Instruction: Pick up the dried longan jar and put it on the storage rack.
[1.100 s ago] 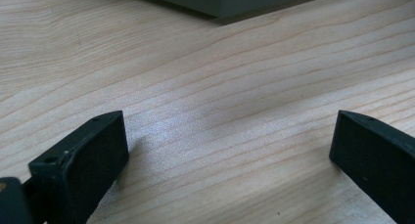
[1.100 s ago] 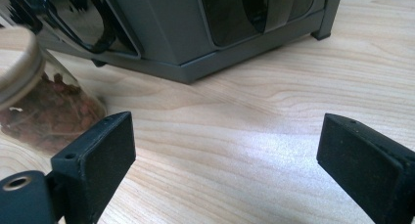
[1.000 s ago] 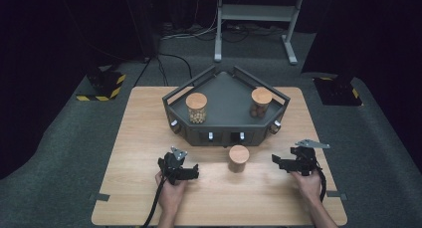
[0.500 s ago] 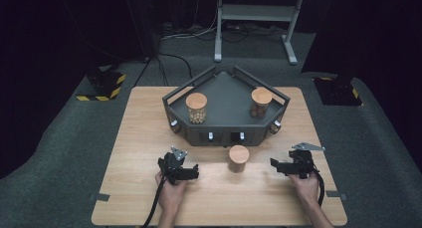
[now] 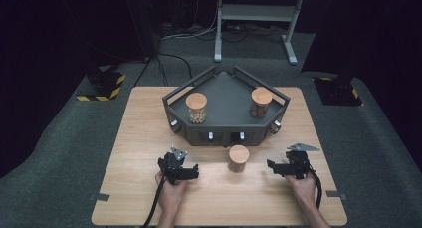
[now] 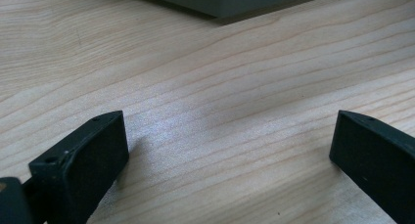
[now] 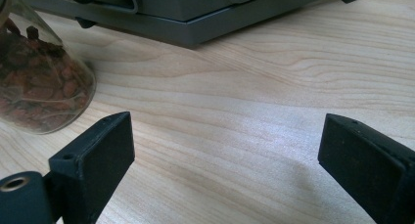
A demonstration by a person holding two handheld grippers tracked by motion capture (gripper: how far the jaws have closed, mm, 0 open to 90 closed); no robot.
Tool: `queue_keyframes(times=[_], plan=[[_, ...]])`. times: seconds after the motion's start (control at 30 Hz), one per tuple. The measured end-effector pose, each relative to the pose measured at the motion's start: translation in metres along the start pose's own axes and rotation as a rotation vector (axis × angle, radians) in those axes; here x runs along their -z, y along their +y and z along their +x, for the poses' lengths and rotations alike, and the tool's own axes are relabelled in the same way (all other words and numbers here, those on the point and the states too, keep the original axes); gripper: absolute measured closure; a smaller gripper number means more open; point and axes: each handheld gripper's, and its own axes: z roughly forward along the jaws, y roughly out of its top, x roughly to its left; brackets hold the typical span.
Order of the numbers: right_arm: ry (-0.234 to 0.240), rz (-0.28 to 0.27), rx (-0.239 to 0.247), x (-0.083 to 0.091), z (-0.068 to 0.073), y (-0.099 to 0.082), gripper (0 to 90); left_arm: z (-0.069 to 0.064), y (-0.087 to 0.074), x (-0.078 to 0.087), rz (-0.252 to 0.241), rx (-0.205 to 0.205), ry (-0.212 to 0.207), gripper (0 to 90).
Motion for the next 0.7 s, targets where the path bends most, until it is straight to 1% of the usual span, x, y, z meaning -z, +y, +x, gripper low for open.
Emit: queue_keyframes(times=[0.23, 0.3, 0.37, 0.5, 0.7], plan=[[0.001, 0.011, -0.004, 0.001, 0.001, 0.002, 6.0, 0.000, 0.000, 0.000, 0.000, 0.000, 0.000, 0.9], [-0.004, 0.008, -0.010, 0.002, 0.001, 0.000, 6.4, 0.000, 0.000, 0.000, 0.000, 0.000, 0.000, 0.9], [-0.002, 0.005, -0.031, 0.002, -0.001, -0.004, 6.4, 0.000, 0.000, 0.000, 0.000, 0.000, 0.000, 0.9], [-0.009, -0.001, -0.039, 0.002, -0.002, -0.010, 6.4, 0.000, 0.000, 0.000, 0.000, 0.000, 0.000, 0.9], [-0.023, 0.006, -0.016, 0.002, 0.001, -0.009, 6.3, 0.000, 0.000, 0.000, 0.000, 0.000, 0.000, 0.9]])
